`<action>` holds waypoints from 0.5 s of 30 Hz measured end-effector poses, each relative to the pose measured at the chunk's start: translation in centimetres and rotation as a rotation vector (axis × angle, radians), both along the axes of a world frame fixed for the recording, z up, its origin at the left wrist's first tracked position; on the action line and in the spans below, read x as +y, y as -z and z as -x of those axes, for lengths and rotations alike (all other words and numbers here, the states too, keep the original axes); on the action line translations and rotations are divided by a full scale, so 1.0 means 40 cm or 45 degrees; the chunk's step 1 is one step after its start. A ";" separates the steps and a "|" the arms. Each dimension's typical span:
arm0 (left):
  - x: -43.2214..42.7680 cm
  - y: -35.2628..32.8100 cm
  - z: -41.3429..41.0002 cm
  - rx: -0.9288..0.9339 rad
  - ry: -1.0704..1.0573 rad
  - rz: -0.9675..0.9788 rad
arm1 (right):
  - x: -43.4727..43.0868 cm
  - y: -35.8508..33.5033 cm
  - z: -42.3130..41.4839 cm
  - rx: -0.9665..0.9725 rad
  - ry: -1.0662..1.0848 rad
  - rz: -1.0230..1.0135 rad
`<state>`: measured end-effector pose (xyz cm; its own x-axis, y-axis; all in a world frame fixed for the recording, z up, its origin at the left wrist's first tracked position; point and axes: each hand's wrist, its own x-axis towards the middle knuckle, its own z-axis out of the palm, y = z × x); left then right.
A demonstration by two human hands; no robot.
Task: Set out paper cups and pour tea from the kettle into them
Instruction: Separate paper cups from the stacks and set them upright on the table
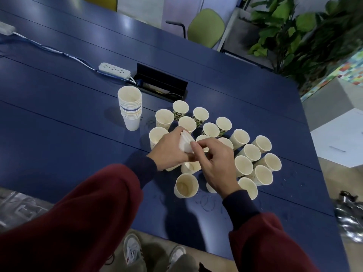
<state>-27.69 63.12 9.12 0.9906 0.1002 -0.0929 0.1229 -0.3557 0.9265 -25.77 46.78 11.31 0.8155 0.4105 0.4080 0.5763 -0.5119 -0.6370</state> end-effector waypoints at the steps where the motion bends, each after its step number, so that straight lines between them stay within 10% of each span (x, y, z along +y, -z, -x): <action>1: -0.003 -0.001 -0.010 -0.003 0.005 -0.020 | 0.000 0.000 -0.004 0.012 -0.004 -0.007; 15: -0.091 -0.072 -0.267 0.133 0.249 -0.121 | -0.082 -0.085 -0.233 0.272 -0.026 0.040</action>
